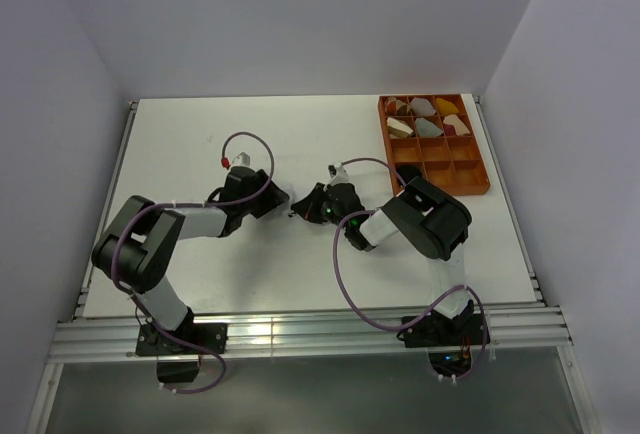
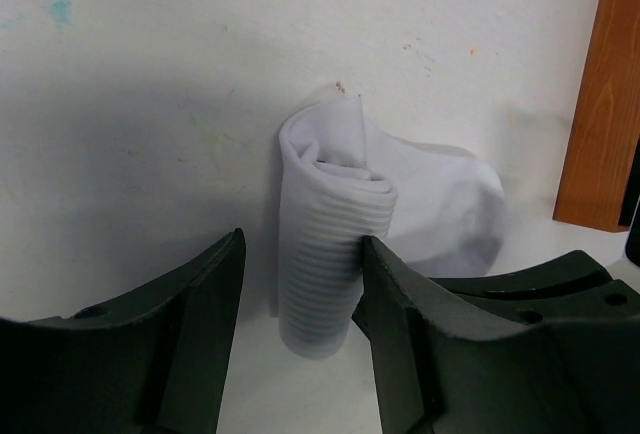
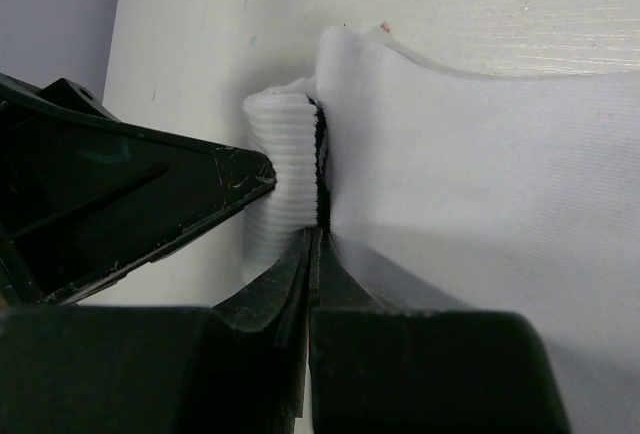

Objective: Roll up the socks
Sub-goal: Roll the sock at the center of the board.

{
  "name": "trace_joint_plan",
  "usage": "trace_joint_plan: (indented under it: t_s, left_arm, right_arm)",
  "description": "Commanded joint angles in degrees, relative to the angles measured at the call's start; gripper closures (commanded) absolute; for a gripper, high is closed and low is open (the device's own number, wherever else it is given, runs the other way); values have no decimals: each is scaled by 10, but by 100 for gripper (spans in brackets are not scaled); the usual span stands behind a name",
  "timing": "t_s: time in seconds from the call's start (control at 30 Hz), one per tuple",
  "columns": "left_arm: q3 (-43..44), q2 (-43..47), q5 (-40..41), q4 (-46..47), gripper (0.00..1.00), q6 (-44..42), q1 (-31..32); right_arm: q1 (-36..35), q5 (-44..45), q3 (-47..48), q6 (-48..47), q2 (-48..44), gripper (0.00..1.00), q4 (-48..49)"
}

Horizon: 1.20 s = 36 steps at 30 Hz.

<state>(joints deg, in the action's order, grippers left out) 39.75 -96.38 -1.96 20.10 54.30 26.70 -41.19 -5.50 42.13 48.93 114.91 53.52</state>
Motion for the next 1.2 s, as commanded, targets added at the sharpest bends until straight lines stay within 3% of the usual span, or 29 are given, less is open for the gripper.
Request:
trace_joint_plan:
  t_s: [0.0,0.33,0.6,0.77,0.97,1.07,1.1,1.17]
  left_arm:
    - [-13,-9,-30,35,45,-5,2]
    - [-34,-15,-46,60,49,-6,2]
    - [-67,21,-53,79,42,-22,1]
    - [-59,15,-54,74,44,-28,-4]
    - [-51,-2,-48,73,55,-25,-6]
    - [-48,-8,-41,70,70,-19,-6]
    - [-47,-9,-35,66,81,-14,-6]
    - [-43,-10,-29,57,92,-10,-6]
  right_arm:
    - [2,-1,11,-18,17,100,-52]
    - [2,-13,19,-18,18,100,-60]
    - [3,-19,23,-16,17,100,-67]
    - [3,-23,25,-18,19,100,-68]
    - [3,-28,28,-21,22,100,-69]
    - [3,-34,29,-22,22,100,-66]
    - [3,-36,24,-25,21,100,-63]
    - [3,-38,16,-30,6,100,-64]
